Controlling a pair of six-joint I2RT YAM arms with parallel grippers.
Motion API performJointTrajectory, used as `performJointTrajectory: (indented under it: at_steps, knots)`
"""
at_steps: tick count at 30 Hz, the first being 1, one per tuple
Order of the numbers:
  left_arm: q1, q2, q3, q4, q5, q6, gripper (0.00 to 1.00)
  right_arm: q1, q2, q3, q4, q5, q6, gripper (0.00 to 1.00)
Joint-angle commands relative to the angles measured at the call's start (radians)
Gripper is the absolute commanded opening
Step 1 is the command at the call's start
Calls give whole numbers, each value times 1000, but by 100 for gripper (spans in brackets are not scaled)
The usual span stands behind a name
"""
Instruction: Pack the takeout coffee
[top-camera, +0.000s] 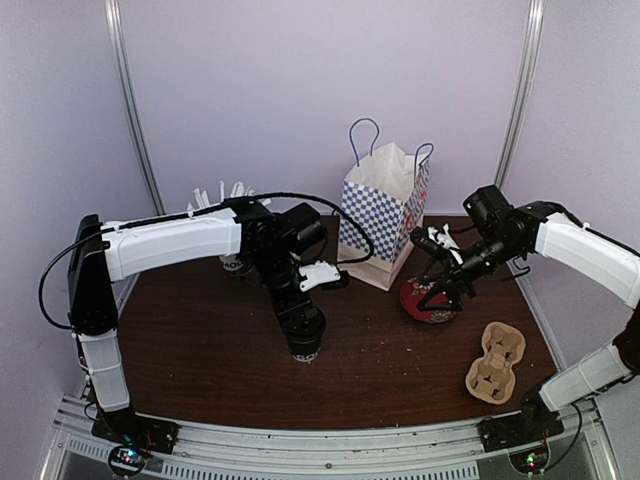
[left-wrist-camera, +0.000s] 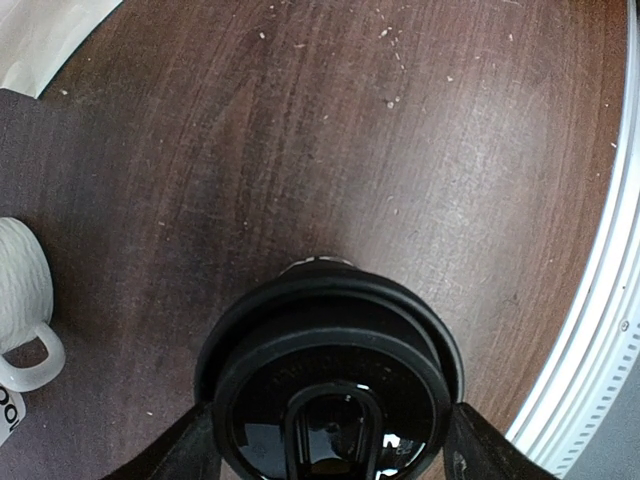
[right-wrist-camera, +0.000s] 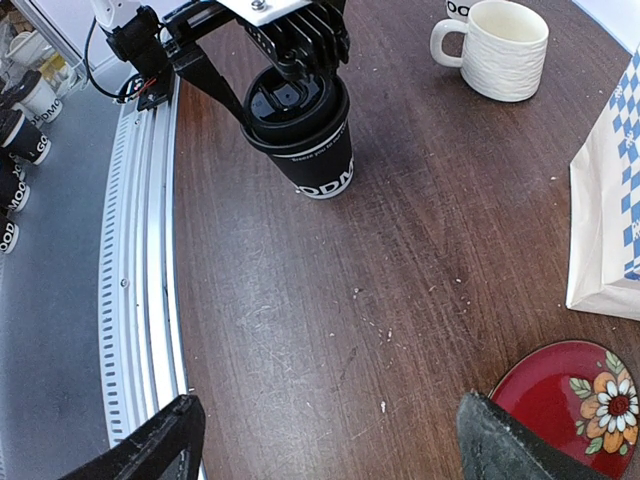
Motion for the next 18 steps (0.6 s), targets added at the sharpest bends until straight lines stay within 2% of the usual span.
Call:
performJointTrajectory:
  at_steps: [1, 18]
  knots:
    - [4, 11, -7, 21, -29, -12, 76, -3, 16, -2, -2, -8, -4, 90]
    - [-26, 3, -42, 38, -102, -3, 80, -3, 26, 2, -2, -10, 1, 90]
